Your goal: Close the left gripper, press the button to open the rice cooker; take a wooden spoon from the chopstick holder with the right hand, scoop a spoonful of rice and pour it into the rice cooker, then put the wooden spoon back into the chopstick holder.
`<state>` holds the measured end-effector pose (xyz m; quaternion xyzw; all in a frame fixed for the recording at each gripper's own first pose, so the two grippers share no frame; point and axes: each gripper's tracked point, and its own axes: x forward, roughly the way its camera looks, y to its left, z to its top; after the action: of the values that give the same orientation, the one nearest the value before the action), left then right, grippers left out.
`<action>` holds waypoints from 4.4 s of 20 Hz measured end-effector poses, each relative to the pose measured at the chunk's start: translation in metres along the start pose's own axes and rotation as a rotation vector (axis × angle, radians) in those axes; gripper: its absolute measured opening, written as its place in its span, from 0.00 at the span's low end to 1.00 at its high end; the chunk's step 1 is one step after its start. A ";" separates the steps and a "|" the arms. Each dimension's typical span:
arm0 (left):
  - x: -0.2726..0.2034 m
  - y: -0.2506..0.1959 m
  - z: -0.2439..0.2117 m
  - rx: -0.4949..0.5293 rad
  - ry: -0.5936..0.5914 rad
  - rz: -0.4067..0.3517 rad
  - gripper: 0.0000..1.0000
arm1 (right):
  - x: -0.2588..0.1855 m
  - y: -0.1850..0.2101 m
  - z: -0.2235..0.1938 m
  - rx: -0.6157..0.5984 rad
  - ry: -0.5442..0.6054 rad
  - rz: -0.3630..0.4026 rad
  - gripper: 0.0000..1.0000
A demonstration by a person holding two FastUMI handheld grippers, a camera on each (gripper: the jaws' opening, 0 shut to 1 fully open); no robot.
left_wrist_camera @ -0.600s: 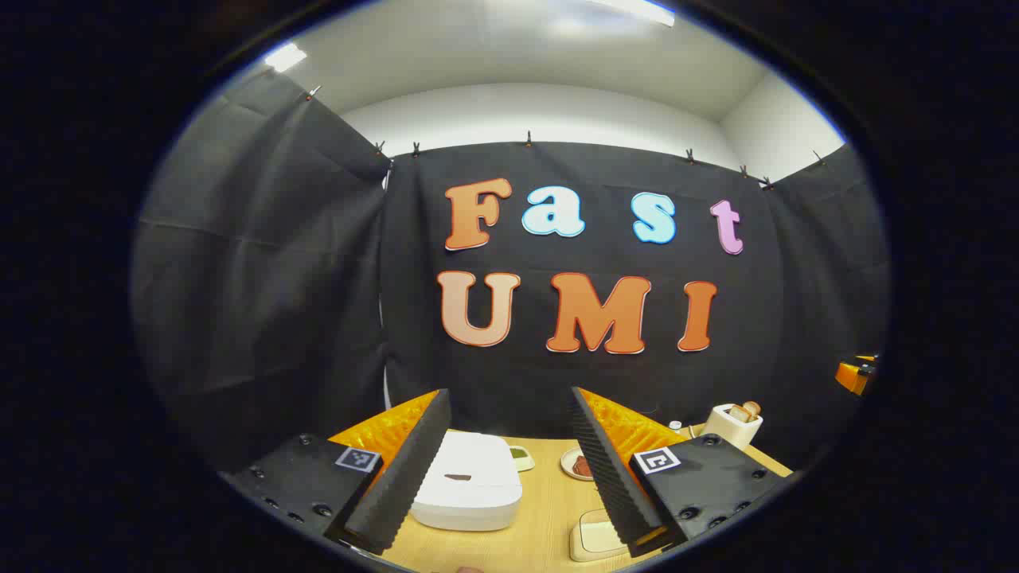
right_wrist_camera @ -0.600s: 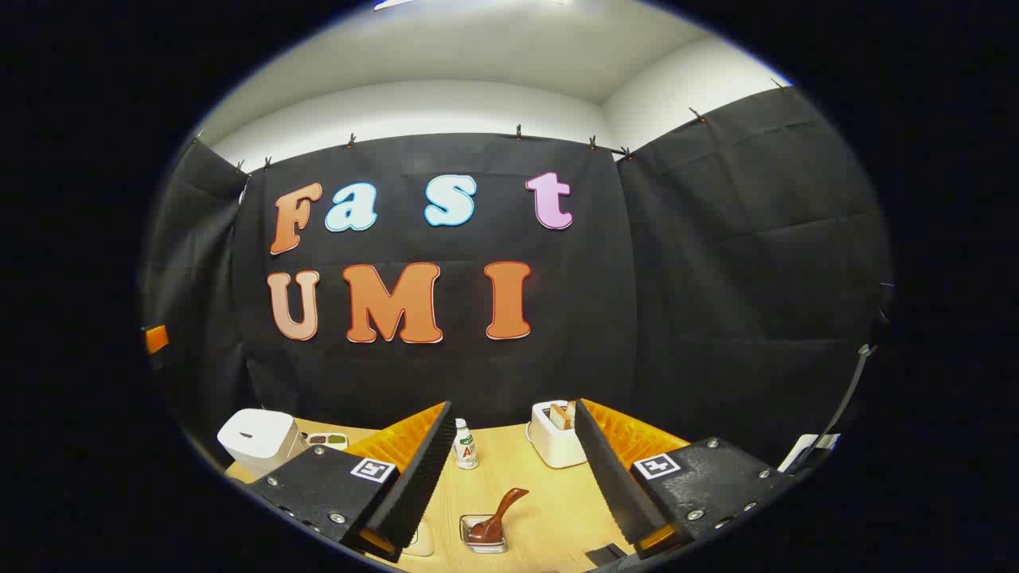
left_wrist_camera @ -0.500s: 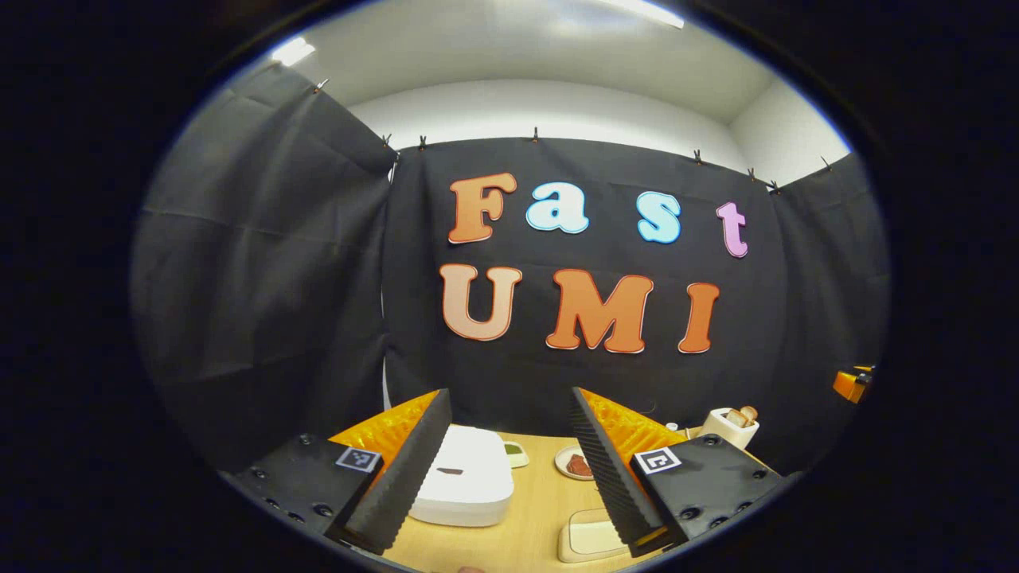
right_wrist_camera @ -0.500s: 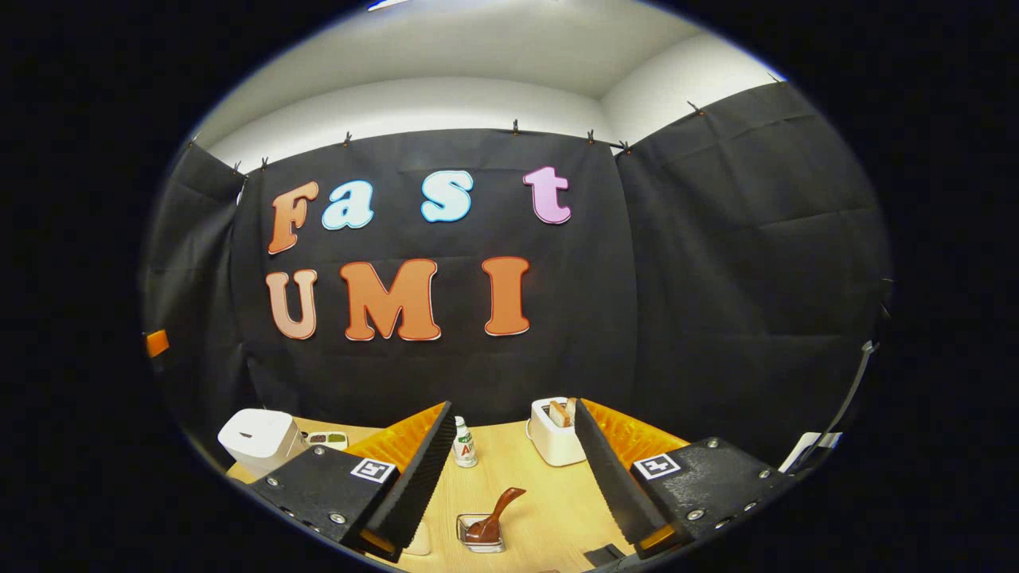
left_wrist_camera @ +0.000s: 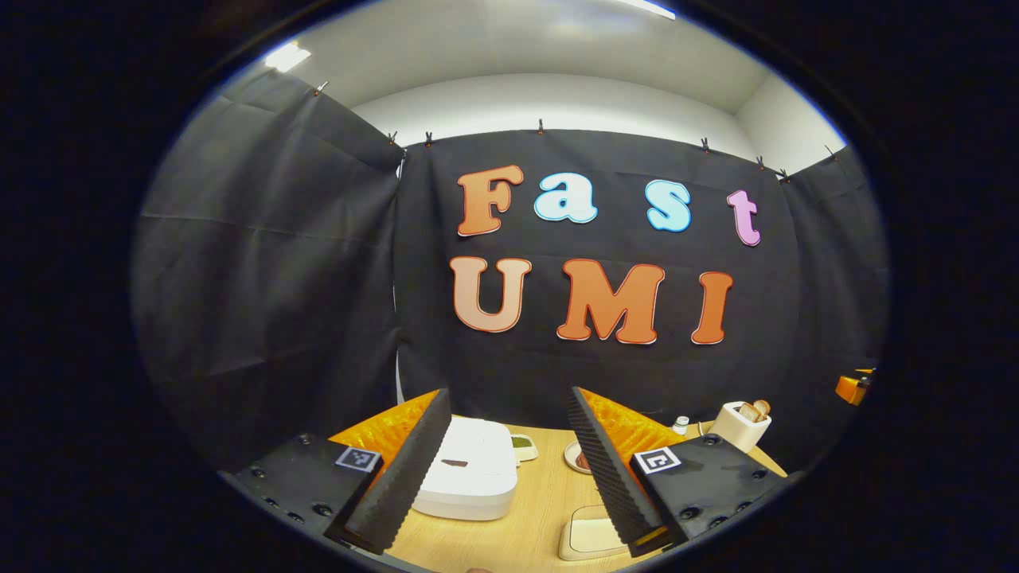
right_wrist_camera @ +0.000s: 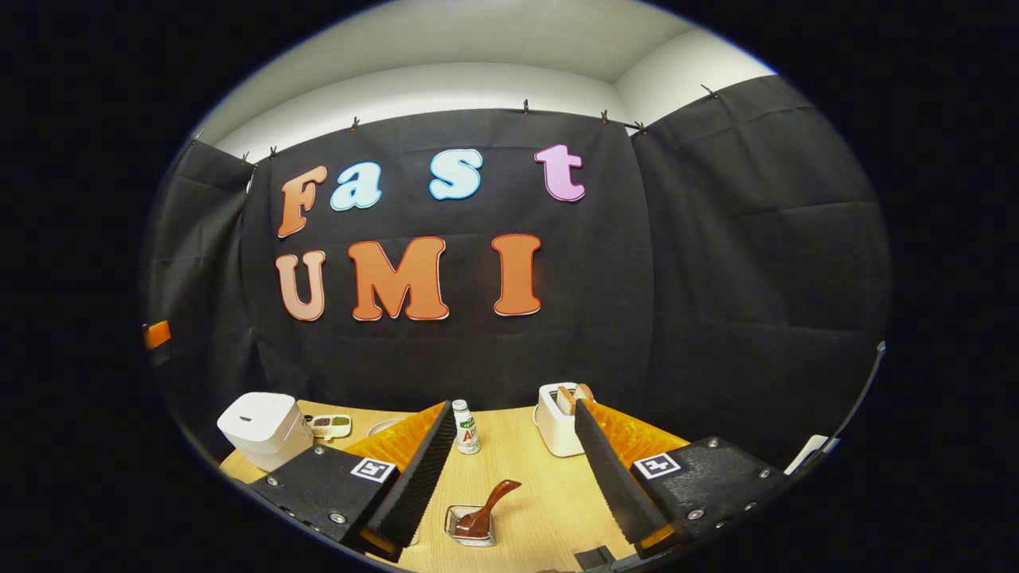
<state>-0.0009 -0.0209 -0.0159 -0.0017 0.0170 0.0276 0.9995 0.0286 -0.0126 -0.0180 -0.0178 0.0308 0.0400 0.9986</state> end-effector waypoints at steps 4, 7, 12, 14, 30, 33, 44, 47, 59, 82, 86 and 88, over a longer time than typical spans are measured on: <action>0.002 0.002 0.002 -0.011 -0.004 -0.010 0.99 | 0.005 0.002 0.010 -0.059 -0.018 -0.011 0.94; 0.015 -0.001 0.005 -0.019 -0.003 -0.039 0.99 | 0.007 0.007 0.013 -0.061 -0.033 -0.011 0.93; 0.027 0.003 -0.003 -0.003 0.039 -0.047 1.00 | 0.010 0.015 0.010 -0.031 -0.025 -0.005 0.93; 0.028 0.005 -0.008 0.013 0.054 -0.043 0.87 | 0.013 0.019 0.009 -0.032 -0.020 -0.003 0.93; 0.061 0.053 -0.011 0.002 0.099 0.022 0.04 | 0.022 0.042 0.001 -0.047 0.016 0.034 0.93; 0.080 0.062 -0.014 -0.006 0.145 0.003 0.04 | 0.024 0.044 -0.005 -0.046 0.032 0.033 0.93; 0.152 0.063 -0.104 0.026 0.446 -0.109 0.04 | 0.029 0.051 -0.026 -0.024 0.099 0.012 0.89; 0.167 0.066 -0.144 0.047 0.538 -0.124 0.04 | 0.028 0.048 -0.025 -0.035 0.096 -0.010 0.93; 0.202 0.077 -0.240 -0.009 0.737 -0.145 0.05 | 0.034 0.052 -0.032 -0.093 0.121 -0.083 0.93; 0.203 0.095 -0.180 -0.076 0.556 -0.128 0.05 | 0.015 0.055 -0.032 -0.054 0.112 -0.090 0.93; 0.185 0.101 -0.108 -0.129 0.380 -0.111 0.04 | 0.009 0.052 -0.030 -0.056 0.099 -0.085 0.93; 0.168 0.102 -0.081 -0.130 0.323 -0.113 0.04 | 0.007 0.050 -0.032 -0.056 0.097 -0.086 0.93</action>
<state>0.1588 0.0899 -0.1032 -0.0716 0.1751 -0.0284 0.9815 0.0292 0.0361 -0.0522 -0.0488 0.0773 -0.0028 0.9958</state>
